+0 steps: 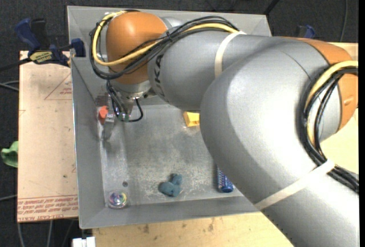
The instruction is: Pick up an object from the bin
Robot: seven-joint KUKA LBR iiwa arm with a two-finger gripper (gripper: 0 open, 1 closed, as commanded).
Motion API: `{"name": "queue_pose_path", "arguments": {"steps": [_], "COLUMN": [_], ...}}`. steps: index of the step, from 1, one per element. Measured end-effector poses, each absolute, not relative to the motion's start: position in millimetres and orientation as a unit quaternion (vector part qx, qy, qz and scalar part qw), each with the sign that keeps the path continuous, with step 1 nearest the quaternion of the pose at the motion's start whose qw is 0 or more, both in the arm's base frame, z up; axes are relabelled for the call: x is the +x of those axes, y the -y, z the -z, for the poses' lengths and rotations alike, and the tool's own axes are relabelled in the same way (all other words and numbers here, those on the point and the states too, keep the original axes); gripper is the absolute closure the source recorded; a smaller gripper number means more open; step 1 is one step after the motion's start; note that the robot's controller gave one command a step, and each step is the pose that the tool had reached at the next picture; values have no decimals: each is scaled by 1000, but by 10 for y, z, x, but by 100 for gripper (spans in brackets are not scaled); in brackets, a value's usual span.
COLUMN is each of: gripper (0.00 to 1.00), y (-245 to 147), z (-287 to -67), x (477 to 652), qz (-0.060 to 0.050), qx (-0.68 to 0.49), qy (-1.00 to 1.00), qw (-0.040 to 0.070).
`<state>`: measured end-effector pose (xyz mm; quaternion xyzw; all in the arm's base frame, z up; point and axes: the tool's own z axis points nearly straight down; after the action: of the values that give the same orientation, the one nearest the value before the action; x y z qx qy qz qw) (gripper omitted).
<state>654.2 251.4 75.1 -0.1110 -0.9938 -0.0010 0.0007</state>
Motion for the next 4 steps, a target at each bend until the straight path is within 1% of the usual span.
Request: {"name": "queue_pose_path", "arguments": {"steps": [1, 2, 3, 4], "gripper": [100, 100, 100, 100], "y": [-2513, -2517, -2522, -2532], "z": [-762, -841, -1016, -1630], "x": [6558, 6566, 6574, 6591], "qz": [2, 2, 2, 3], "qx": [-111, -111, -111, -111], "qy": [994, 994, 994, 994], "qw": [-3, -1, -2, -4]}}
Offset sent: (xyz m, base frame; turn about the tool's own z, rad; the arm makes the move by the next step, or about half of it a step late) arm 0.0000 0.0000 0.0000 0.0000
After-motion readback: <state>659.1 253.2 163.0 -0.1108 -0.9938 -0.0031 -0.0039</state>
